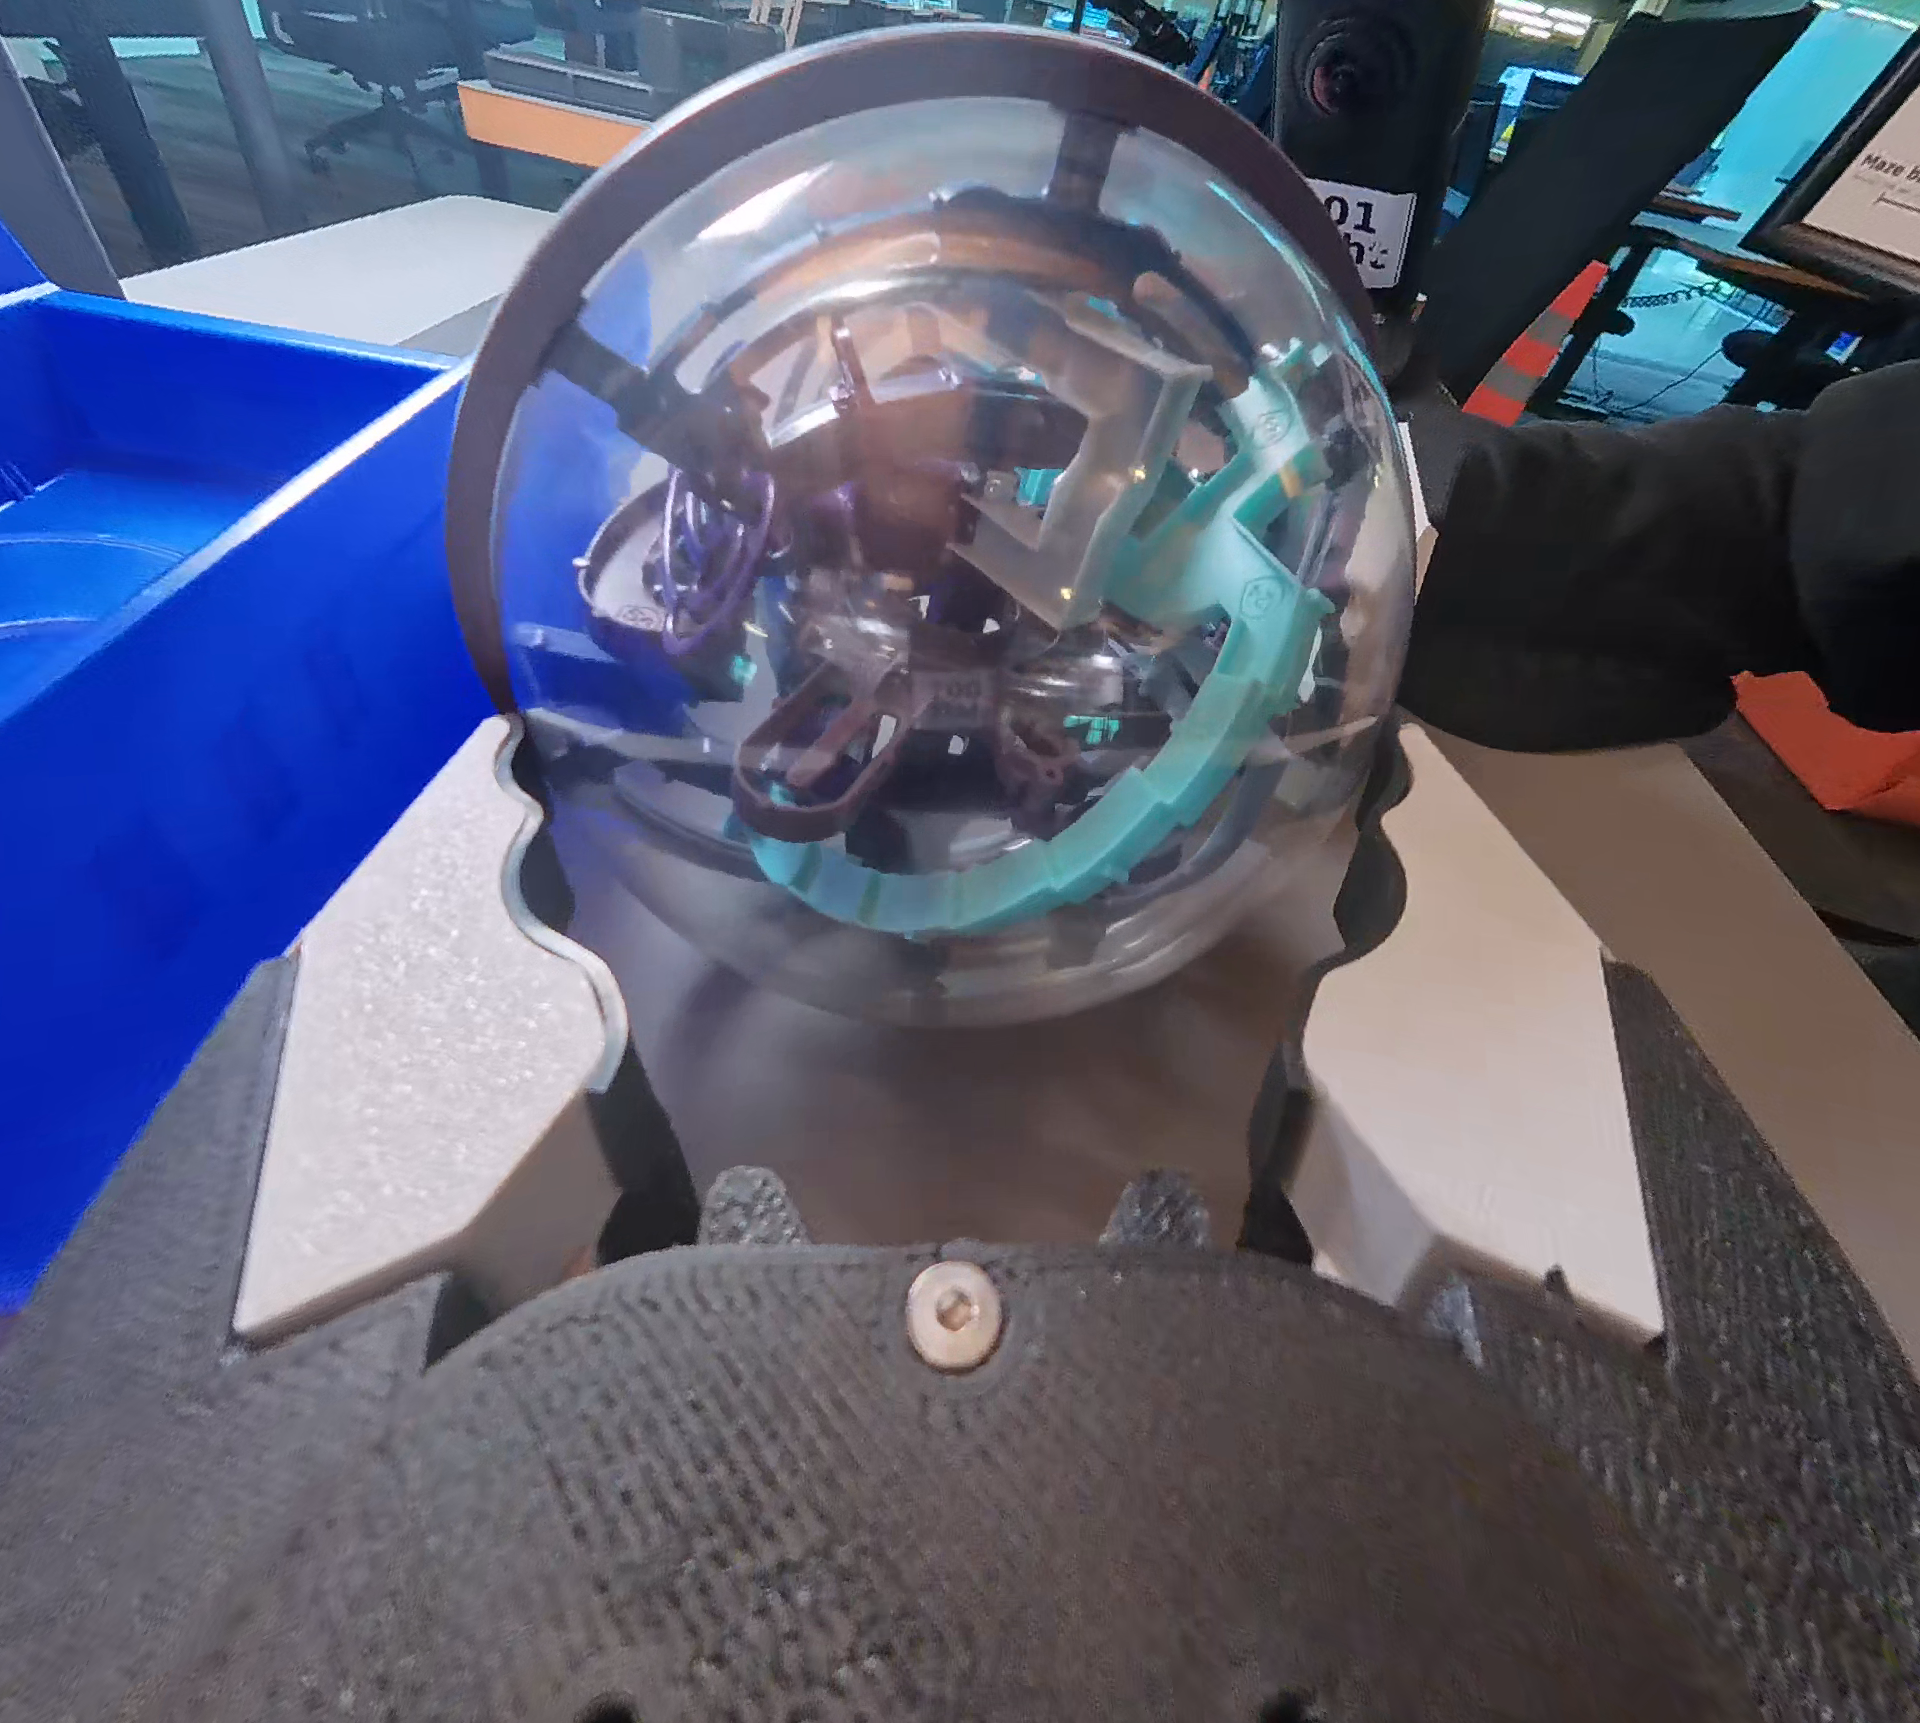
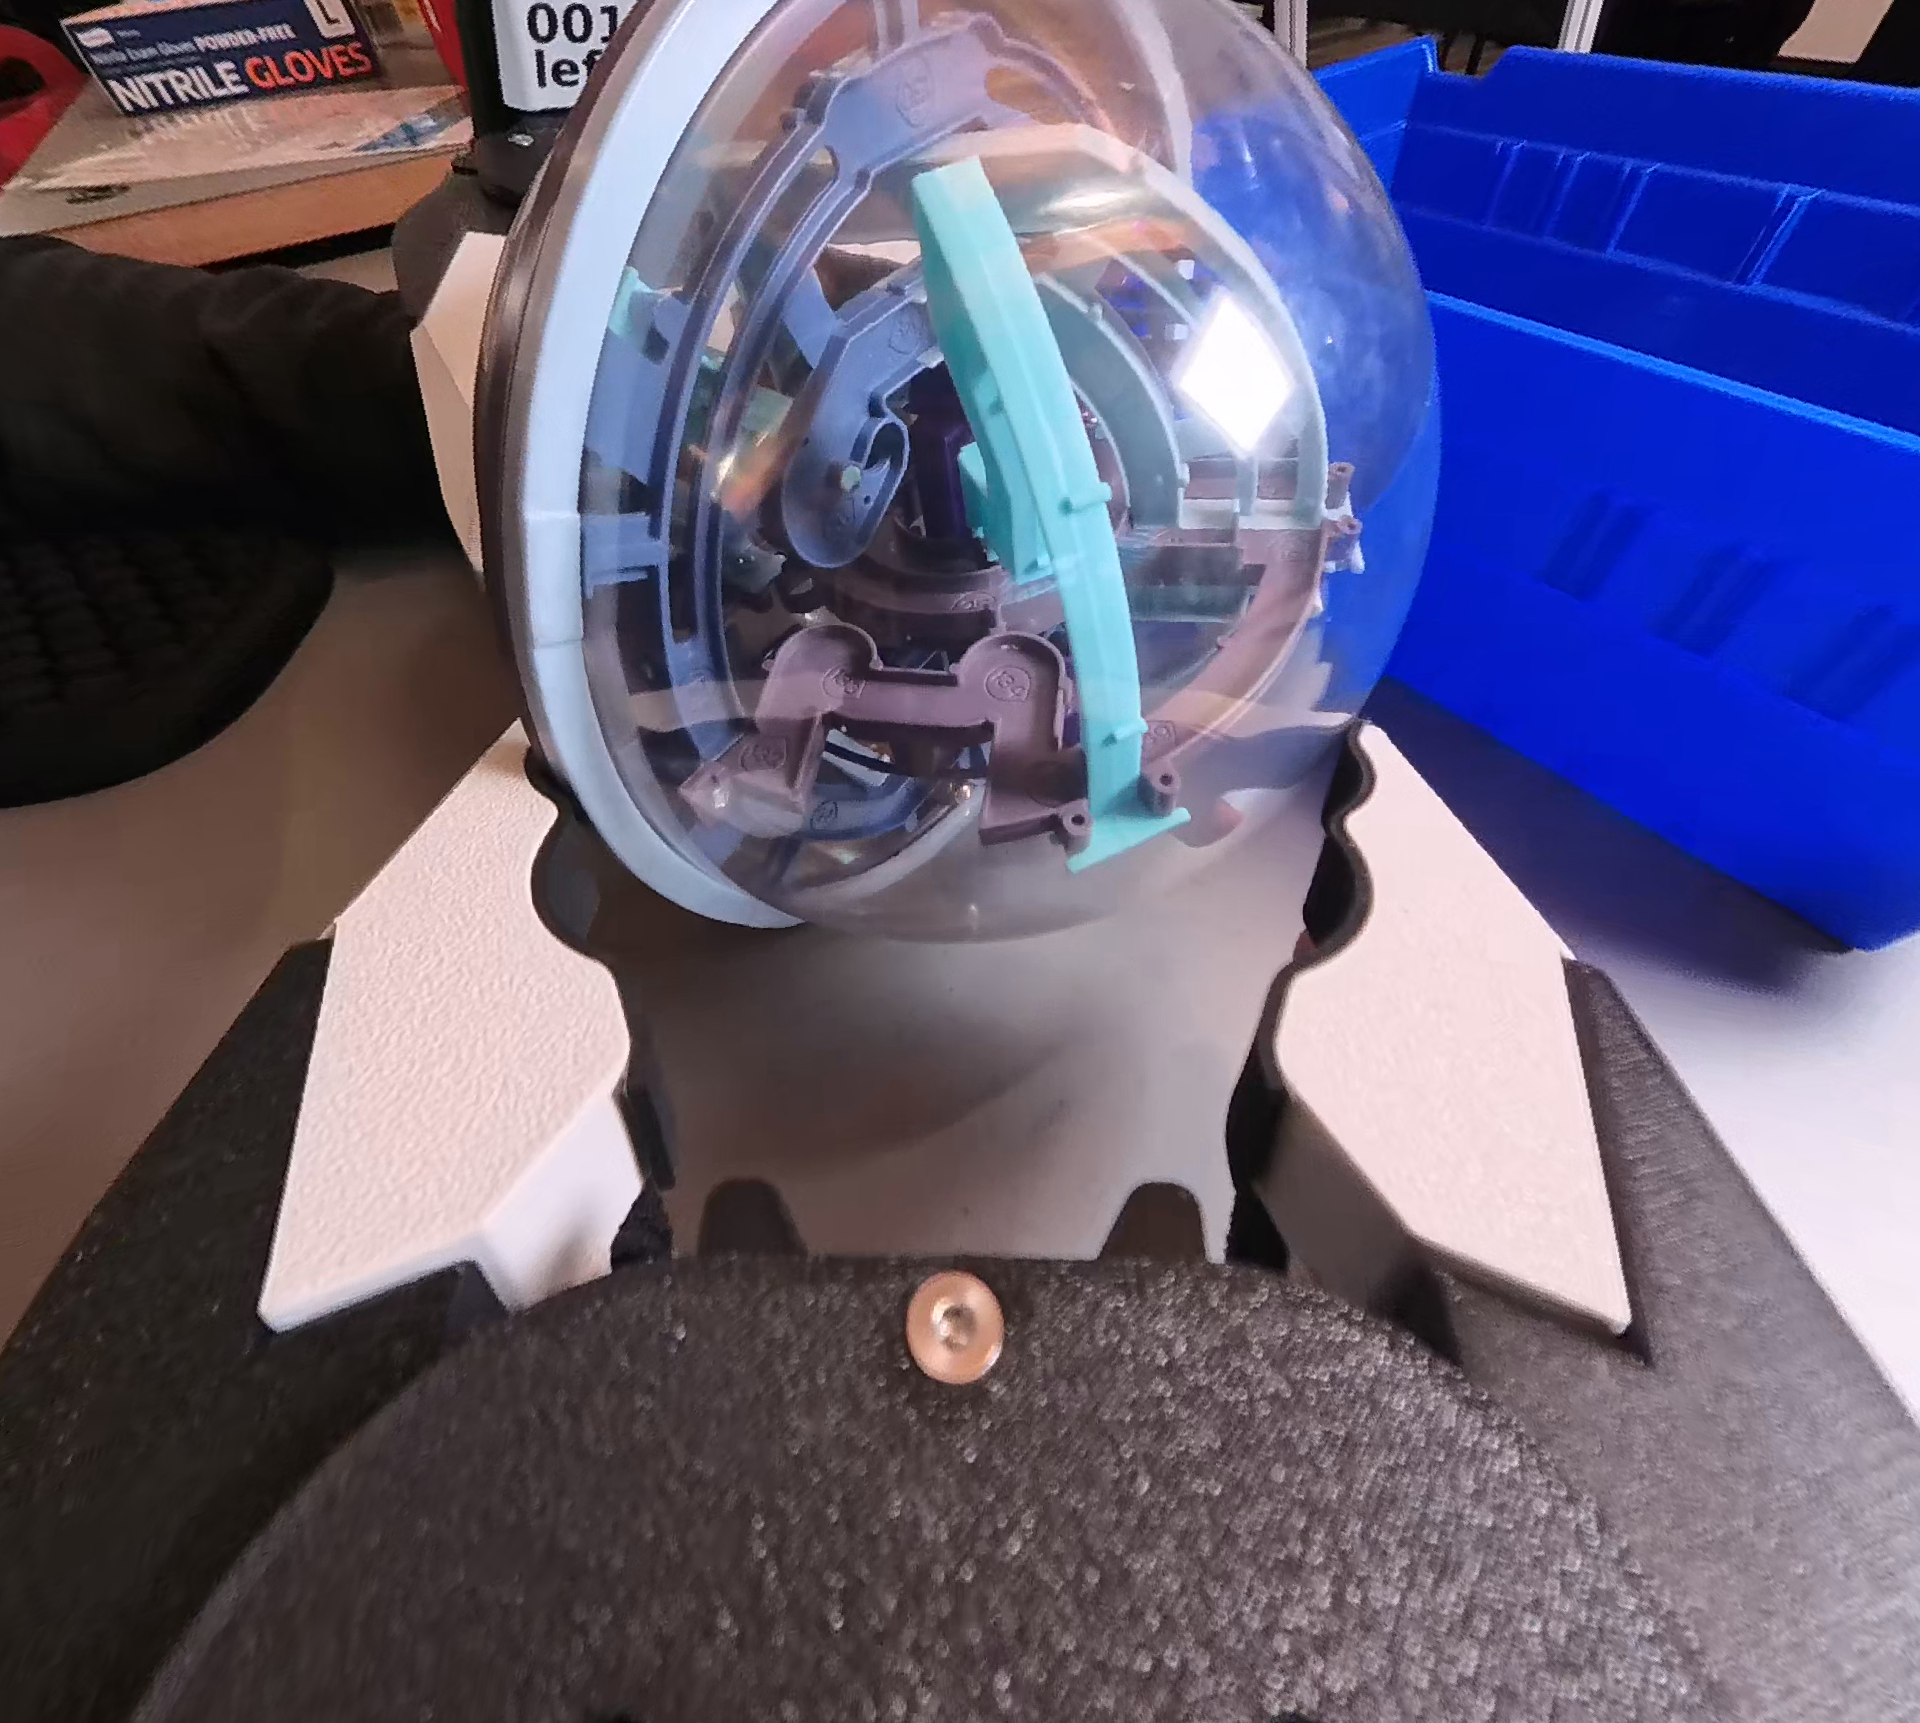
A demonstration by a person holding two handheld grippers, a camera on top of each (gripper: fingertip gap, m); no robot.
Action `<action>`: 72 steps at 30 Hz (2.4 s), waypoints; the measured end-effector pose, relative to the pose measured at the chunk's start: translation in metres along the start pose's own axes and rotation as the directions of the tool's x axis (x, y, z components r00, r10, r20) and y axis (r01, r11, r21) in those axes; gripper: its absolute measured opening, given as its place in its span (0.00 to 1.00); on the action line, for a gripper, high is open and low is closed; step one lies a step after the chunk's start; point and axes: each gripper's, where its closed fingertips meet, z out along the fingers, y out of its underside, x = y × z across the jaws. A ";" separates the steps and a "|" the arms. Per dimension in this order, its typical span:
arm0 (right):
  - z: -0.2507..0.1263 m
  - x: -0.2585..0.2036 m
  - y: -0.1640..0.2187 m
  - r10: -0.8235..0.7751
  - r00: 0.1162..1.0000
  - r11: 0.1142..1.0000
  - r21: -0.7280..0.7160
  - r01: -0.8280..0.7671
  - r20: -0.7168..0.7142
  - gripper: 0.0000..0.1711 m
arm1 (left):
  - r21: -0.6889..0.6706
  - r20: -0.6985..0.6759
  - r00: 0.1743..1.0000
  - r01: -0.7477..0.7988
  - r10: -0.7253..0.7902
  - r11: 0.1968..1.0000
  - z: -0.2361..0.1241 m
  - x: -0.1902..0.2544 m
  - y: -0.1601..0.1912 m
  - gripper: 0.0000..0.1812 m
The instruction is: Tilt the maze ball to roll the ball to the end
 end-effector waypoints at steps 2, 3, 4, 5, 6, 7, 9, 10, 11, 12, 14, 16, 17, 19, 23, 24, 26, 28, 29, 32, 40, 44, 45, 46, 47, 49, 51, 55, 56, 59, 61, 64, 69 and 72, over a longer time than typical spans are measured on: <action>0.000 0.000 0.000 -0.007 1.000 1.000 0.002 0.007 -0.002 0.81 | 0.000 -0.001 1.000 -0.009 0.009 1.000 0.000 0.000 0.000 0.83; 0.000 0.000 0.000 -0.015 1.000 1.000 0.002 0.015 -0.005 0.81 | -0.003 -0.002 1.000 -0.020 0.020 1.000 0.000 0.000 0.001 0.83; 0.000 0.000 0.000 -0.028 1.000 1.000 0.002 0.028 -0.010 0.81 | -0.006 -0.001 0.999 -0.035 0.035 0.999 -0.001 0.000 0.002 0.83; 0.000 0.000 0.000 -0.047 0.999 0.999 0.002 0.047 -0.016 0.81 | -0.012 -0.002 0.998 -0.055 0.055 0.998 -0.001 0.000 0.003 0.83; 0.000 0.000 0.000 -0.070 0.997 0.998 0.000 0.070 -0.023 0.81 | -0.022 -0.002 0.997 -0.080 0.080 0.997 -0.002 0.000 0.004 0.82; 0.000 -0.001 0.001 -0.096 0.995 0.995 -0.004 0.096 -0.029 0.81 | -0.040 -0.005 0.994 -0.113 0.113 0.993 -0.003 0.000 0.006 0.82; -0.001 -0.003 0.001 -0.130 0.991 0.992 -0.009 0.130 -0.028 0.81 | -0.107 -0.032 0.982 -0.188 0.186 0.976 -0.008 0.001 0.015 0.80; -0.001 -0.005 0.000 -0.136 0.990 0.991 -0.003 0.136 -0.020 0.81 | -0.140 -0.059 0.980 -0.197 0.190 0.970 -0.013 0.001 0.019 0.77; -0.002 -0.007 -0.002 -0.139 0.990 0.990 0.002 0.139 -0.011 0.81 | -0.157 -0.090 0.982 -0.177 0.165 0.972 -0.018 0.002 0.021 0.75; -0.002 -0.008 -0.002 -0.141 0.990 0.990 0.004 0.141 -0.007 0.80 | -0.151 -0.113 0.985 -0.150 0.134 0.977 -0.024 0.002 0.019 0.72; -0.002 -0.008 -0.003 -0.138 0.990 0.990 0.006 0.138 -0.011 0.79 | -0.100 -0.134 0.987 -0.107 0.093 0.989 -0.035 0.000 0.008 0.66; -0.003 -0.006 -0.004 -0.137 0.990 0.990 0.013 0.137 -0.019 0.78 | -0.023 -0.131 0.990 -0.054 0.051 0.998 -0.048 -0.003 -0.010 0.60; -0.005 -0.005 -0.006 -0.146 0.989 0.989 0.018 0.147 -0.028 0.77 | 0.025 -0.134 0.991 -0.017 0.020 1.000 -0.054 -0.003 -0.021 0.59; -0.007 -0.007 -0.012 -0.208 0.976 0.977 0.027 0.210 -0.063 0.76 | 0.104 -0.140 0.989 0.063 -0.049 0.993 -0.062 0.002 -0.039 0.58; -0.009 -0.021 -0.024 -0.436 0.886 0.898 -0.004 0.441 -0.155 0.74 | 0.082 -0.078 0.992 0.103 -0.096 0.991 -0.060 0.013 -0.035 0.59; -0.009 -0.024 -0.025 -0.489 0.855 0.869 -0.016 0.494 -0.173 0.74 | 0.077 -0.053 0.994 0.104 -0.100 0.992 -0.060 0.014 -0.031 0.59; -0.007 -0.033 -0.027 -0.588 0.785 0.804 -0.036 0.594 -0.196 0.73 | 0.060 -0.017 0.989 0.147 -0.146 0.987 -0.063 0.012 -0.021 0.52; -0.005 -0.045 -0.030 -0.667 0.716 0.737 -0.047 0.674 -0.207 0.72 | 0.089 0.002 0.978 0.210 -0.211 0.974 -0.067 0.011 -0.016 0.51; -0.003 -0.051 -0.030 -0.700 0.683 0.706 -0.055 0.706 -0.211 0.71 | 0.105 -0.006 0.970 0.242 -0.242 0.965 -0.070 0.012 -0.015 0.52; 0.000 -0.064 -0.031 -0.771 0.597 0.624 -0.076 0.778 -0.221 0.70 | 0.117 -0.016 0.960 0.281 -0.281 0.953 -0.079 0.016 -0.010 0.50; -0.010 -0.090 -0.049 -0.688 0.706 0.695 0.127 0.708 -0.170 0.53 | 0.136 -0.051 0.940 0.341 -0.337 0.930 -0.099 0.016 0.000 0.35; -0.030 -0.074 -0.073 -0.434 0.895 0.846 0.295 0.445 -0.104 0.49 | 0.138 -0.062 0.928 0.373 -0.368 0.918 -0.101 0.011 0.004 0.26; -0.035 -0.062 -0.078 -0.355 0.929 0.872 0.322 0.370 -0.107 0.46 | 0.134 -0.057 0.927 0.375 -0.370 0.917 -0.101 0.010 0.006 0.25; -0.039 -0.049 -0.080 -0.282 0.953 0.891 0.339 0.303 -0.110 0.44 | 0.132 -0.055 0.927 0.375 -0.371 0.917 -0.101 0.009 0.007 0.23; -0.042 -0.036 -0.080 -0.221 0.969 0.906 0.344 0.246 -0.110 0.42 | 0.134 -0.060 0.925 0.379 -0.374 0.916 -0.101 0.009 0.007 0.22; -0.043 -0.015 -0.071 -0.141 0.985 0.933 0.319 0.167 -0.104 0.38 | 0.130 -0.069 0.923 0.385 -0.379 0.914 -0.101 0.010 0.008 0.19; -0.040 -0.004 -0.060 -0.101 0.992 0.952 0.281 0.119 -0.077 0.37 | 0.129 -0.069 0.923 0.384 -0.378 0.914 -0.100 0.010 0.009 0.18; -0.035 -0.004 -0.050 -0.072 0.997 0.965 0.250 0.075 -0.018 0.38 | 0.129 -0.056 0.925 0.381 -0.377 0.916 -0.101 0.008 0.010 0.15; -0.034 -0.005 -0.050 -0.076 0.997 0.966 0.247 0.077 -0.014 0.39 | 0.129 -0.056 0.923 0.384 -0.380 0.914 -0.101 0.008 0.011 0.15; -0.034 -0.007 -0.048 -0.072 0.997 0.972 0.227 0.069 0.005 0.41 | 0.111 -0.083 0.918 0.395 -0.388 0.912 -0.101 0.011 0.012 0.14; -0.034 -0.007 -0.042 -0.045 0.998 0.984 0.177 0.037 0.041 0.44 | 0.083 -0.101 0.917 0.394 -0.386 0.915 -0.101 0.014 0.015 0.13; -0.034 -0.009 -0.022 -0.027 0.994 0.998 0.051 0.021 0.106 0.47 | 0.038 -0.118 0.917 0.388 -0.381 0.921 -0.100 0.019 0.020 0.12; -0.034 -0.020 0.019 0.053 0.978 0.984 -0.179 -0.016 0.201 0.48 | -0.008 -0.164 0.905 0.396 -0.392 0.918 -0.098 0.028 0.025 0.11; -0.036 -0.039 0.026 0.116 0.940 0.975 -0.220 -0.045 0.320 0.36 | -0.032 -0.173 0.905 0.389 -0.388 0.921 -0.096 0.032 0.028 0.10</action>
